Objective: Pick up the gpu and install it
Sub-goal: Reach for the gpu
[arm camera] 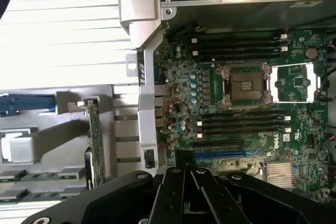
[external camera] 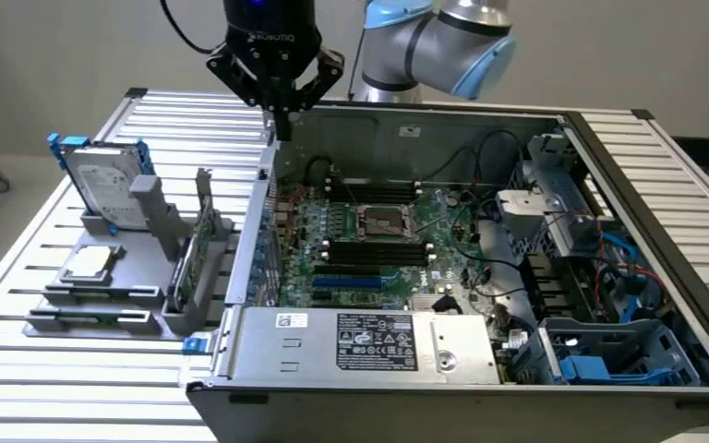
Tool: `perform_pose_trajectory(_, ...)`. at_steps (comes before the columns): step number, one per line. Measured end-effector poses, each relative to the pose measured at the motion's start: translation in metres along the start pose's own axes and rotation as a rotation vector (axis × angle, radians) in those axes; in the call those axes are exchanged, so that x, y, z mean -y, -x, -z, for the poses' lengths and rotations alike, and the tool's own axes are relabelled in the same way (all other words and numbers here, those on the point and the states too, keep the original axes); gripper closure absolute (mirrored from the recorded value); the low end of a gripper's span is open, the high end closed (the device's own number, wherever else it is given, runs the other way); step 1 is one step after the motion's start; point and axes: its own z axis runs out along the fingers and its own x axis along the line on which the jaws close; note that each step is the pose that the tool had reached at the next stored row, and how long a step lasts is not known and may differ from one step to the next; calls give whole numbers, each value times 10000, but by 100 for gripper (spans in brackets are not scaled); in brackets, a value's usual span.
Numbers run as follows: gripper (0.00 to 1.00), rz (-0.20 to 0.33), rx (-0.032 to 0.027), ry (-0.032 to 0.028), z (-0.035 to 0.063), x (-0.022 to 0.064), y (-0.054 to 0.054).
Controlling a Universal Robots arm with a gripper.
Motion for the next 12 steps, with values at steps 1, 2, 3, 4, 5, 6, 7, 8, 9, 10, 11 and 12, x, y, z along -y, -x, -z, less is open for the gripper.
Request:
perform_pose_trajectory(1, 89, 0, -6, -2, -8, 3, -45)
perform_pose_trajectory(2, 89, 1, -11, -4, -17, 5, -90)
perform_pose_trajectory(3, 89, 0, -17, -6, -25, 8, -135)
perform_pose_trajectory(4, 89, -1, -23, -8, -33, 10, -182)
perform_pose_trajectory(5, 89, -1, -30, -12, -41, 13, -226)
perform_pose_trajectory(6, 89, 0, -38, -14, -50, 16, -275)
perform_pose_trajectory(7, 89, -2, -45, -18, -57, 19, -321)
perform_pose_trajectory(8, 89, -2, -51, -20, -66, 21, -366)
perform_pose_trajectory(9, 89, -2, -58, -22, -74, 24, -411)
perform_pose_trajectory(10, 89, -1, -65, -25, -82, 27, -455)
perform_pose_trajectory(11, 89, -2, -72, -28, -89, 29, -500)
perform_pose_trajectory(12, 89, -4, -78, -30, -97, 32, -546)
